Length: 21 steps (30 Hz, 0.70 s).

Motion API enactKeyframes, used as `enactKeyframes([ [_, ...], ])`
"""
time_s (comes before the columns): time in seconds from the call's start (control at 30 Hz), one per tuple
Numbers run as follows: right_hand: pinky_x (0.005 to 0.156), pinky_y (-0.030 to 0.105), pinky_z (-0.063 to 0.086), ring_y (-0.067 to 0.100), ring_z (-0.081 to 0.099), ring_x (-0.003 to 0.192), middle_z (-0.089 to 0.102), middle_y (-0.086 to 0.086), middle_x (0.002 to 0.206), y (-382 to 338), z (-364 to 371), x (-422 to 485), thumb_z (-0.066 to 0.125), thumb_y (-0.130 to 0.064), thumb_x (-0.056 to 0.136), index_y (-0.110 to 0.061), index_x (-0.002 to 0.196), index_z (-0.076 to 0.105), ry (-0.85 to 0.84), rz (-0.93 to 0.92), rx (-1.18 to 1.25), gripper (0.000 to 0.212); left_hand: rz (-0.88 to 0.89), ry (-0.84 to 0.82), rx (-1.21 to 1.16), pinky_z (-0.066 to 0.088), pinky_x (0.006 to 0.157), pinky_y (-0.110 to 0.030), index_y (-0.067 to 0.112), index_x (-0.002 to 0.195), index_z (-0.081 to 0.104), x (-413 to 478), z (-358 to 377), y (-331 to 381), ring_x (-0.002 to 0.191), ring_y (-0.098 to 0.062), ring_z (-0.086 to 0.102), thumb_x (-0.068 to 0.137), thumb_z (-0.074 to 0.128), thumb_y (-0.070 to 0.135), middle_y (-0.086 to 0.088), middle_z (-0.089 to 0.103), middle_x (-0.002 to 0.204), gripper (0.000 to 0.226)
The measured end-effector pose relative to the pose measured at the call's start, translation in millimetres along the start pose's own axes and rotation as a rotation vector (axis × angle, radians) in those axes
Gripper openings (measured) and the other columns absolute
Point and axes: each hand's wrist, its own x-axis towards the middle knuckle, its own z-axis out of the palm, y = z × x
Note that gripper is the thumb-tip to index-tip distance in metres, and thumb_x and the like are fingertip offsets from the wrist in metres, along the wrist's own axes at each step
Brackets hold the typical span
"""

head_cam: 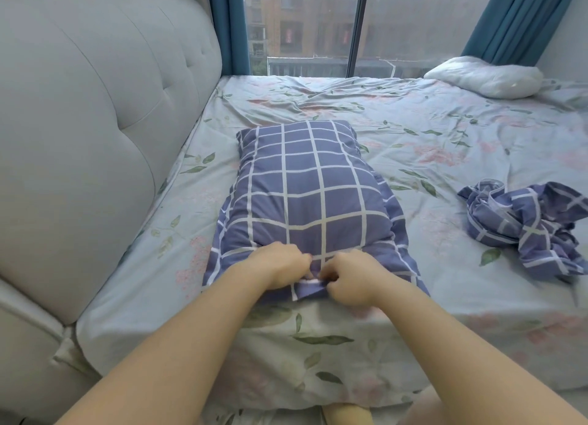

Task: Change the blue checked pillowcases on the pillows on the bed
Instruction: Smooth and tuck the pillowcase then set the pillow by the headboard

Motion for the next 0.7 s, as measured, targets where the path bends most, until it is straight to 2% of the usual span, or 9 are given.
enactKeyframes([
  [0.1, 0.077, 0.030, 0.052, 0.019, 0.062, 0.089, 0.073, -0.004, 0.099, 1.8, -1.0, -22.0, 0.051, -0.018, 0.080, -0.033, 0.110, 0.072, 0.009, -0.015, 0.141, 0.040, -0.026, 0.086, -0.016, 0.045, 0.090, -0.041, 0.019, 0.114, 0.064, -28.7, 3.4, 13.1, 0.111, -0.034, 0.057, 0.105, 0.023, 0.046, -0.012, 0.063, 0.120, 0.050],
  [0.17, 0.074, 0.029, 0.052, 0.012, 0.063, 0.078, 0.074, -0.005, 0.087, 3.7, -3.2, -30.5, 0.051, -0.014, 0.081, -0.031, 0.101, 0.075, 0.079, 0.005, 0.422, 0.036, -0.064, 0.139, -0.188, 0.049, 0.084, -0.038, 0.022, 0.092, 0.070, -49.6, 6.2, 18.6, 0.097, -0.024, 0.060, 0.100, 0.019, 0.060, -0.003, 0.068, 0.097, 0.064],
  [0.23, 0.078, 0.023, 0.051, 0.005, 0.066, 0.084, 0.074, -0.010, 0.085, 10.1, -8.4, -32.9, 0.055, -0.009, 0.083, -0.025, 0.091, 0.077, 0.327, 0.146, 0.724, 0.029, -0.068, 0.057, -0.404, 0.052, 0.084, -0.035, 0.028, 0.089, 0.075, -65.1, 8.1, 16.5, 0.090, -0.016, 0.064, 0.095, 0.019, 0.071, 0.006, 0.070, 0.087, 0.071],
  [0.27, 0.081, 0.023, 0.049, 0.007, 0.066, 0.089, 0.074, -0.011, 0.088, 17.3, -9.7, -31.4, 0.056, -0.008, 0.084, -0.021, 0.091, 0.077, 0.484, 0.254, 0.773, 0.025, -0.067, 0.005, -0.512, 0.052, 0.082, -0.030, 0.029, 0.091, 0.076, -68.6, 10.9, 12.6, 0.087, -0.013, 0.065, 0.095, 0.022, 0.071, 0.007, 0.072, 0.088, 0.069],
  [0.33, 0.084, 0.029, 0.044, 0.022, 0.062, 0.103, 0.070, 0.002, 0.104, 38.8, -7.1, -24.8, 0.059, -0.014, 0.085, -0.017, 0.103, 0.071, 0.683, 0.474, 0.650, 0.022, -0.126, -0.023, -0.725, 0.051, 0.068, -0.022, 0.021, 0.095, 0.075, -69.0, 15.8, 2.6, 0.074, -0.012, 0.067, 0.098, 0.031, 0.063, 0.003, 0.074, 0.092, 0.061],
  [0.4, 0.093, 0.038, 0.038, 0.035, 0.049, 0.119, 0.057, 0.015, 0.124, 57.0, -4.0, -23.1, 0.063, -0.031, 0.088, -0.015, 0.123, 0.059, 0.632, 0.674, 0.557, 0.039, -0.303, -0.001, -1.039, 0.046, 0.056, -0.023, 0.013, 0.101, 0.068, -67.7, 16.6, -8.2, 0.066, -0.019, 0.059, 0.097, 0.036, 0.062, -0.006, 0.074, 0.098, 0.059],
  [0.5, 0.102, 0.041, 0.036, 0.035, 0.046, 0.127, 0.052, 0.016, 0.135, 70.0, -3.0, -27.0, 0.063, -0.053, 0.087, -0.006, 0.137, 0.041, 0.401, 0.790, 0.636, 0.072, -0.489, 0.006, -1.281, 0.048, 0.059, -0.030, 0.010, 0.125, 0.045, -68.8, 15.0, -21.3, 0.071, -0.026, 0.059, 0.095, 0.042, 0.063, -0.014, 0.070, 0.102, 0.061],
  [0.6, 0.095, 0.040, 0.049, 0.030, 0.060, 0.105, 0.066, 0.013, 0.109, 72.2, -3.1, -25.6, 0.073, -0.042, 0.084, 0.001, 0.125, 0.053, 0.380, 0.711, 1.049, 0.063, -0.597, 0.148, -1.404, 0.060, 0.065, -0.037, 0.014, 0.141, 0.016, -62.4, 18.8, -26.8, 0.083, -0.031, 0.071, 0.091, 0.057, 0.056, -0.018, 0.067, 0.100, 0.076],
  [0.7, 0.083, 0.048, 0.058, 0.034, 0.069, 0.092, 0.072, 0.018, 0.100, 72.3, -6.8, -21.0, 0.079, -0.030, 0.081, -0.001, 0.108, 0.066, 0.315, 0.688, 1.349, 0.041, -0.585, 0.349, -1.711, 0.058, 0.074, -0.044, 0.026, 0.129, 0.022, -53.2, 17.4, -24.5, 0.091, -0.034, 0.066, 0.088, 0.070, 0.041, -0.010, 0.053, 0.121, 0.065],
])
